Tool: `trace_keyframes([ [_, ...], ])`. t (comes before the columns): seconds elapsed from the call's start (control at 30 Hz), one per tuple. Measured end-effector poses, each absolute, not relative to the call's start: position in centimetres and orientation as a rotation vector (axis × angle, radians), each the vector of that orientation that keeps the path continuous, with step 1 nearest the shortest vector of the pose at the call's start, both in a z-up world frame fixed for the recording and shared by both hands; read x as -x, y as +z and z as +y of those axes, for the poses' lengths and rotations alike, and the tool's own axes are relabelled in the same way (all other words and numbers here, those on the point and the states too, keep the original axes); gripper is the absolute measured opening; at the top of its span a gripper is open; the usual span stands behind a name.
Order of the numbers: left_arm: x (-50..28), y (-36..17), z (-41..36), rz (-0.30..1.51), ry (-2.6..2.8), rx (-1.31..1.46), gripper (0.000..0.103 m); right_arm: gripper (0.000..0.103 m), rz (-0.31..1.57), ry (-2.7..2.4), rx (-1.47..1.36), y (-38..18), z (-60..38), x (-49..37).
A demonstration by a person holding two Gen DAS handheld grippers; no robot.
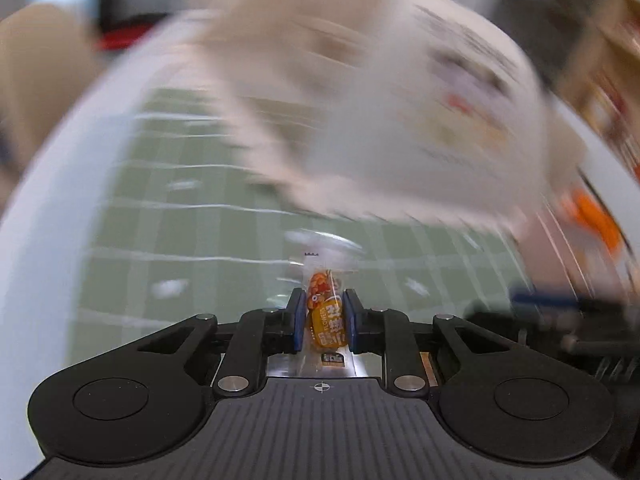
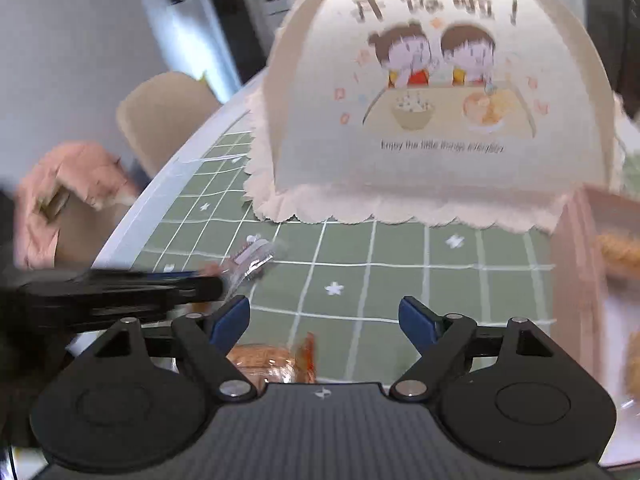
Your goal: Organize snacks
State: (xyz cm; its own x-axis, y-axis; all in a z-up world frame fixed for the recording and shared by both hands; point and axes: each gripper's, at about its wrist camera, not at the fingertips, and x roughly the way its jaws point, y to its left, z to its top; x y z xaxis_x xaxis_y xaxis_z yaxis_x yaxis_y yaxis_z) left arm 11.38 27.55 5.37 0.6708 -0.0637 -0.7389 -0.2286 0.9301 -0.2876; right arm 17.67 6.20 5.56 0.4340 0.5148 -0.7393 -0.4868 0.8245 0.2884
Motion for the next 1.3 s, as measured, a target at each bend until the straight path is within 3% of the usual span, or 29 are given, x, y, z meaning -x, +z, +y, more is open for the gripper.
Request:
trace_keyframes([
  [0.1,-13.1,4.9,29.8,0.812,0.147,0.457,0.024,0.082,0.982,0.667,0.016,4.9,7.2,-16.0],
  [0.27,-17.8,3.0,28.7,0.872,0.086,0.421,0.025,0.082,0.878,0.692,0.15,6.6,4.2,-12.8],
  [0.47,-13.7,2.3,24.6,0.914,-0.077,0.462,0.024,0.081,0.853,0.641,0.077,6.7,1.7,-15.4],
  [0.57,-11.2,2.2,23.6,0.919,-0.091,0.502,0.024,0.073,0.835,0.663,0.068,5.9,3.5,-16.8],
  [0.77,-6.9,3.9,24.7,0.864,0.019,0.548,0.024,0.073,0.814,0.657,0.166,2.3,10.7,-19.6],
  [0.83,-5.7,5.1,25.2,0.843,0.059,0.559,0.024,0.069,0.83,0.658,0.185,1.2,12.0,-20.3],
  [0.87,-4.9,5.6,25.4,0.832,0.074,0.562,0.024,0.046,0.814,0.656,0.219,1.2,12.3,-20.2],
  [0.9,-4.6,6.0,25.6,0.823,0.079,0.569,0.024,0.036,0.81,0.663,0.253,1.5,12.5,-20.0],
  [1.1,-2.5,8.0,22.8,0.811,0.05,0.555,0.024,0.034,0.838,0.8,0.092,7.1,5.3,-17.4],
  [1.3,-1.0,8.1,15.2,0.884,-0.137,0.536,0.024,0.034,0.727,0.803,0.059,12.7,-6.5,-10.9],
])
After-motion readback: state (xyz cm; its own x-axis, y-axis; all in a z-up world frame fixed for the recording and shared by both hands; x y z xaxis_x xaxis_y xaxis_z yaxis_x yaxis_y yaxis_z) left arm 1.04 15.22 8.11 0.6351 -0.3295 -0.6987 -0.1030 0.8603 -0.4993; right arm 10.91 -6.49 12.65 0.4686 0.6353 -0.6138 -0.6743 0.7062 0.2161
